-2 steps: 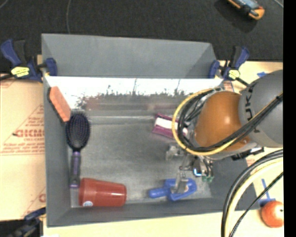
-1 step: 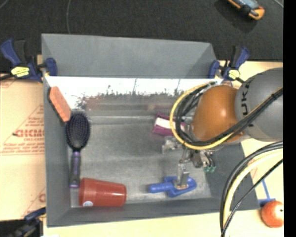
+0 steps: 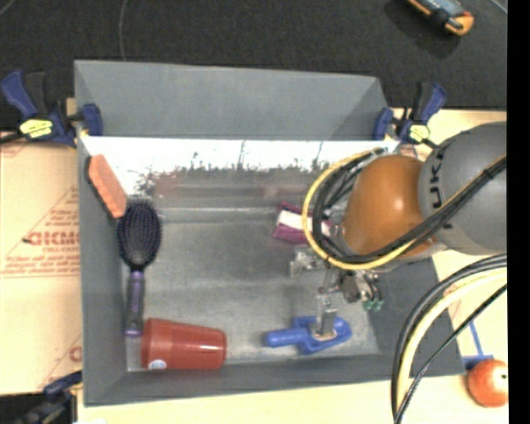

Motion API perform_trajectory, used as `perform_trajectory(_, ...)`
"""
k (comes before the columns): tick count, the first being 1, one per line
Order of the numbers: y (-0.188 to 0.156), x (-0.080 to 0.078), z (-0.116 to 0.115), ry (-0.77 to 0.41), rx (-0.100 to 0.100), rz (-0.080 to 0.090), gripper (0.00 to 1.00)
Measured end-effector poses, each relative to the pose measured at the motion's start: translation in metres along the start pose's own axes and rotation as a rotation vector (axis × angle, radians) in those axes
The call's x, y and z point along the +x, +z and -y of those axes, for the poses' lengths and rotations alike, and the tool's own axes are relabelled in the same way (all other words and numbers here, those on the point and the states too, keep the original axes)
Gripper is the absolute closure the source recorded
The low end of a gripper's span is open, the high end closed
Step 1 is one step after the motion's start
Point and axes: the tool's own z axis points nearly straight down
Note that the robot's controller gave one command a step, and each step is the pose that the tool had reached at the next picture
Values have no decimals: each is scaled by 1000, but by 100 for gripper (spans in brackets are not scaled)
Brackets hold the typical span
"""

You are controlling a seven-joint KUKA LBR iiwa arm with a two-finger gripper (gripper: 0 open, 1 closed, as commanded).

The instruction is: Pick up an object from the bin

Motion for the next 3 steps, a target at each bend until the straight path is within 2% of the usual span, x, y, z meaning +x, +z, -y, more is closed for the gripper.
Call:
perform_trajectory(1,14,48,12,28,1,4,0)
perform_trajectory(2,16,4,-38,452,-2,3,0)
perform_trajectory(3,14,33,-65,185,2,4,100)
